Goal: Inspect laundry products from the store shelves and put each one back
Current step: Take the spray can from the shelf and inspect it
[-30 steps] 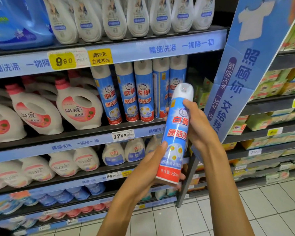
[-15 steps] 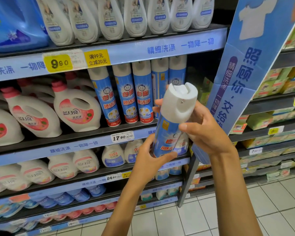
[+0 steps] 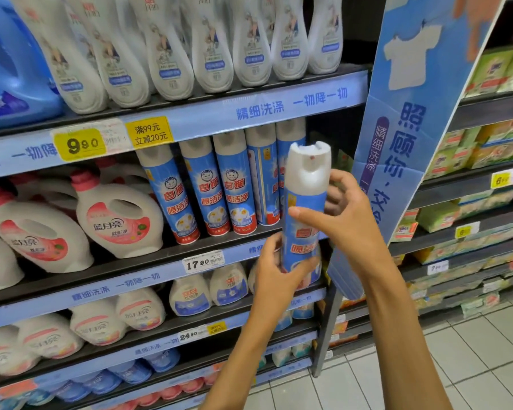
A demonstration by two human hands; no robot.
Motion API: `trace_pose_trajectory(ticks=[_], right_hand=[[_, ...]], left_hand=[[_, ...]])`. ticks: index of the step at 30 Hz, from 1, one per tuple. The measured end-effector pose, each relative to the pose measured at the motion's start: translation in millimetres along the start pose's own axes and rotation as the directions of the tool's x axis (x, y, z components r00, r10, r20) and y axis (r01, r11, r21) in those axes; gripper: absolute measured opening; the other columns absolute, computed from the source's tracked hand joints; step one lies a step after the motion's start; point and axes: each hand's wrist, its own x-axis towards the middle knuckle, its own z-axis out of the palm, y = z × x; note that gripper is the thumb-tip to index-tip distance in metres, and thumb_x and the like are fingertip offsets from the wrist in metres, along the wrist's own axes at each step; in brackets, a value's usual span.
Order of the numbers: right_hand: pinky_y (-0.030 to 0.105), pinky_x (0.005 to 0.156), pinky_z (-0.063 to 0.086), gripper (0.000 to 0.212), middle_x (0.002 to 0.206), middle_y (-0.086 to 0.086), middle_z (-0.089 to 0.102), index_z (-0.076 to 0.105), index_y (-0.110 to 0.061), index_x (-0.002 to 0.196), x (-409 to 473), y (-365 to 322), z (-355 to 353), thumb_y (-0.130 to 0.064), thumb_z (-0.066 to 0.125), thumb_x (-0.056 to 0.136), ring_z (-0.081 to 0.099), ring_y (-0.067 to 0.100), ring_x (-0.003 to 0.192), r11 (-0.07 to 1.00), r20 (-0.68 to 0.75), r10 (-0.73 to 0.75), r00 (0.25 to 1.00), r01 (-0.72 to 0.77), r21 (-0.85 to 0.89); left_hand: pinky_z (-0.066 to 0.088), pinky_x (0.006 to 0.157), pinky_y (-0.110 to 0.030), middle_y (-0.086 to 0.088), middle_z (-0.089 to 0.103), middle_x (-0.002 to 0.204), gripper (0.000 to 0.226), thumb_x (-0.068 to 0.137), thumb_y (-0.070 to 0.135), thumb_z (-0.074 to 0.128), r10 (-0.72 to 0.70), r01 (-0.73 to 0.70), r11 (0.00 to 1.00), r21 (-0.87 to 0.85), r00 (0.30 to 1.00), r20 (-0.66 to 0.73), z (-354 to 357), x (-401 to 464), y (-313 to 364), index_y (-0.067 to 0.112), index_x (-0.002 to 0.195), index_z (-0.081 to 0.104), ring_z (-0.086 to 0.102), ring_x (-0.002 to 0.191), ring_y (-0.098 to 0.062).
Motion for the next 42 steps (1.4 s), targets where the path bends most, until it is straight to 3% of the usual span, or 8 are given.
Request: trace_pose_trajectory(ticks=[8, 12, 14, 17, 22, 27, 36, 42], right_hand=[[0.012, 0.078, 0.05, 0.053, 0.113, -0.004, 0.057, 0.044, -0.018, 0.119, 36.6, 18.0, 0.3, -0.013, 0.077, 0.078, 0.06, 0.001, 0.099, 0.984, -0.29, -0.091, 0.953, 0.041, -0.174], [0.026, 0.089, 0.048, 0.054, 0.12, 0.005, 0.054, 0.049, -0.009, 0.127, 55.7, 19.2, 0.2, -0.017, 0.075, 0.08, 0.056, 0.016, 0.107, 0.907, -0.338, -0.207, 0.918, 0.051, -0.418], [0.023, 0.089, 0.043, 0.054, 0.12, 0.006, 0.052, 0.048, -0.008, 0.129, 63.3, 19.1, 1.2, -0.017, 0.073, 0.082, 0.053, 0.016, 0.108, 0.888, -0.369, -0.242, 0.897, 0.05, -0.458], [0.008, 0.081, 0.035, 0.051, 0.117, 0.009, 0.051, 0.048, -0.006, 0.129, 74.1, 20.0, 1.1, -0.017, 0.071, 0.084, 0.048, 0.012, 0.1, 0.872, -0.373, -0.261, 0.89, 0.052, -0.486], [-0.004, 0.075, 0.029, 0.05, 0.114, 0.004, 0.045, 0.045, -0.003, 0.129, 83.2, 26.0, 7.2, -0.015, 0.067, 0.087, 0.043, 0.007, 0.096, 0.882, -0.407, -0.278, 0.87, 0.064, -0.466], [0.015, 0.088, 0.039, 0.053, 0.123, 0.015, 0.05, 0.043, 0.002, 0.131, 90.2, 29.6, 5.0, -0.013, 0.068, 0.087, 0.049, 0.018, 0.109, 0.88, -0.391, -0.293, 0.872, 0.086, -0.467], [0.035, 0.084, 0.046, 0.029, 0.107, 0.016, 0.056, 0.048, 0.002, 0.109, 102.7, 40.4, -3.2, -0.01, 0.064, 0.088, 0.055, 0.025, 0.099, 0.923, -0.396, -0.192, 0.898, 0.028, -0.383], [0.015, 0.079, 0.032, 0.039, 0.117, 0.019, 0.05, 0.044, 0.004, 0.119, 102.2, 48.2, -5.3, -0.007, 0.065, 0.087, 0.05, 0.027, 0.108, 0.803, -0.316, -0.197, 0.928, -0.032, -0.595]], left_hand=[[0.044, 0.074, -0.004, 0.017, 0.057, 0.101, 0.044, 0.08, 0.016, 0.075, 0.022, -0.008, 0.986, 0.167, 0.997, -0.079, 37.4, 52.4, 2.3, 0.015, 0.118, 0.052, 0.055, 0.09, 0.009], [0.05, 0.081, -0.019, -0.005, 0.064, 0.114, 0.037, 0.083, 0.009, 0.07, 0.034, -0.011, 0.977, 0.214, 0.994, -0.104, 47.3, 71.5, 6.4, 0.01, 0.117, 0.058, 0.061, 0.102, -0.014], [0.053, 0.087, -0.03, -0.008, 0.064, 0.115, 0.035, 0.085, 0.005, 0.066, 0.035, -0.008, 0.973, 0.231, 0.993, -0.112, 51.1, 78.0, 9.4, 0.008, 0.119, 0.058, 0.062, 0.105, -0.02], [0.048, 0.095, -0.041, -0.01, 0.058, 0.122, 0.036, 0.088, 0.004, 0.06, 0.091, -0.044, 0.941, 0.337, 0.988, -0.127, 55.6, 84.6, 11.1, 0.005, 0.124, 0.055, 0.057, 0.112, -0.025], [0.046, 0.098, -0.04, -0.004, 0.053, 0.131, 0.044, 0.092, 0.013, 0.055, 0.177, -0.087, 0.897, 0.433, 0.969, -0.171, 59.8, 85.3, 7.6, 0.013, 0.135, 0.047, 0.052, 0.119, -0.021], [0.046, 0.098, -0.038, -0.005, 0.05, 0.129, 0.042, 0.089, 0.0, 0.058, 0.253, -0.16, 0.916, 0.369, 0.943, -0.218, 64.7, 79.1, -4.4, 0.008, 0.13, 0.051, 0.052, 0.118, -0.017], [0.038, 0.109, -0.032, -0.004, 0.041, 0.144, 0.052, 0.093, 0.002, 0.056, 0.161, -0.116, 0.933, 0.34, 0.981, -0.107, 67.7, 82.4, -10.2, 0.009, 0.142, 0.04, 0.041, 0.133, -0.017], [0.033, 0.111, -0.029, -0.006, 0.033, 0.146, 0.061, 0.092, 0.003, 0.057, 0.145, -0.141, 0.908, 0.395, 0.989, 0.02, 61.2, 81.8, -13.0, 0.008, 0.146, 0.03, 0.037, 0.134, -0.017]])
